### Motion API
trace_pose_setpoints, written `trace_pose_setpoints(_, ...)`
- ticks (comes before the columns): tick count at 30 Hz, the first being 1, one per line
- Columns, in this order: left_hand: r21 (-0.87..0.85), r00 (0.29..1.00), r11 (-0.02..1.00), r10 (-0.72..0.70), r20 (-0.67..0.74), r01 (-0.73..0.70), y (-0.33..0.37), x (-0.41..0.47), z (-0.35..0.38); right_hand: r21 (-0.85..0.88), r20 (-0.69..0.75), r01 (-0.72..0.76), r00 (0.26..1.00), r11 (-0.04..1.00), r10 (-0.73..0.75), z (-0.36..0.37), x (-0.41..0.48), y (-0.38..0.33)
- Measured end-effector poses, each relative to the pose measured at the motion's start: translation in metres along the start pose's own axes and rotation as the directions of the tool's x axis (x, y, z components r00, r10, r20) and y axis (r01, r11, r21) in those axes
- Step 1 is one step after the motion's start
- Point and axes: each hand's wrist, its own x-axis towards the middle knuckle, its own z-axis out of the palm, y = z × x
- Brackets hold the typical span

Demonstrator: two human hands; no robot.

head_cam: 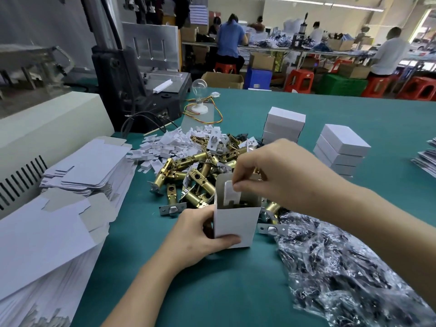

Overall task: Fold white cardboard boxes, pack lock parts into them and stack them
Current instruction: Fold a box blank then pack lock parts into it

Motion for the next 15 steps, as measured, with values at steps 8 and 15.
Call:
trace_pose_setpoints(8, -0.008, 1.0, 1.0, -0.021, 0.006, 0.021, -0.004, 0.001, 0.001, -0.075, 0.129, -0.039, 0.99, 0.996, 0.048, 0.02, -0.002, -0.01)
trace_pose_setpoints(15, 0.013, 1.0, 0.999, -0.03, 0.007, 0.03, -0.005, 0.002, 0.0, -0.078, 0.078, -0.066, 0.994, 0.995, 0.072, 0.026, -0.002, -0.013)
